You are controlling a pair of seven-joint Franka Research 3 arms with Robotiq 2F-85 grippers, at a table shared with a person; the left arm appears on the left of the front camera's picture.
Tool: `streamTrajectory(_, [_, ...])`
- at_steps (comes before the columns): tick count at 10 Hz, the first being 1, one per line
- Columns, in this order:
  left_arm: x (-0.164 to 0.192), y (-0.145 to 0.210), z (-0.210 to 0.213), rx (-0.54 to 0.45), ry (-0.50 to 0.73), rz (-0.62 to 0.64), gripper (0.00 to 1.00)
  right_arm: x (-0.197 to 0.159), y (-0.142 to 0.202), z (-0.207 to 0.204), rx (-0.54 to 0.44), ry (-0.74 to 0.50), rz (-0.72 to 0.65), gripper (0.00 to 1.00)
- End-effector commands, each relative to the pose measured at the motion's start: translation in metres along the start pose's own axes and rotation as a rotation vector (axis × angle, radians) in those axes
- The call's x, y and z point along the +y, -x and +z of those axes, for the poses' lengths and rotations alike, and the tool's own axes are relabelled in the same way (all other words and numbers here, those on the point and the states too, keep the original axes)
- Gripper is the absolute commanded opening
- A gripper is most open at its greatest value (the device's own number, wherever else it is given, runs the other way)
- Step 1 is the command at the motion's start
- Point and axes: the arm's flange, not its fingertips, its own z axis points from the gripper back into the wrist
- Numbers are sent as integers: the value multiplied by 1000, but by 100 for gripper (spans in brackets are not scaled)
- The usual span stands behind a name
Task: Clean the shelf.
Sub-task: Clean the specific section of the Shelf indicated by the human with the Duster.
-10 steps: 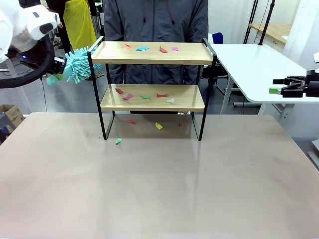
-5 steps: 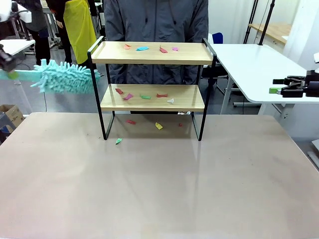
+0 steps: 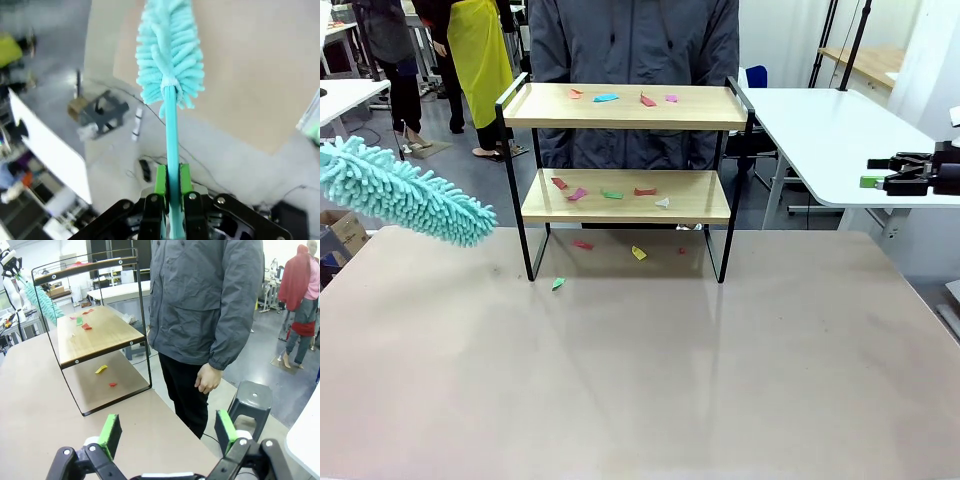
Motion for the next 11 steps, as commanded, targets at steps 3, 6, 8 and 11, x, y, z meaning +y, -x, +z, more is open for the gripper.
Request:
streamTrajectory(3, [-19, 4, 4, -171, 154, -286, 13, 4, -9, -2, 6, 16, -13, 100])
streamTrajectory(6, [-32, -19, -1, -209, 318, -346, 13, 4, -9, -2, 6, 16, -13, 100])
streamTrajectory(8, [-27, -28, -15, -216, 316, -283, 13, 4, -9, -2, 6, 16, -13, 100])
streamTrajectory(11, [-40, -22, -12, -201, 309, -336, 13, 4, -9, -2, 6, 16, -13, 100])
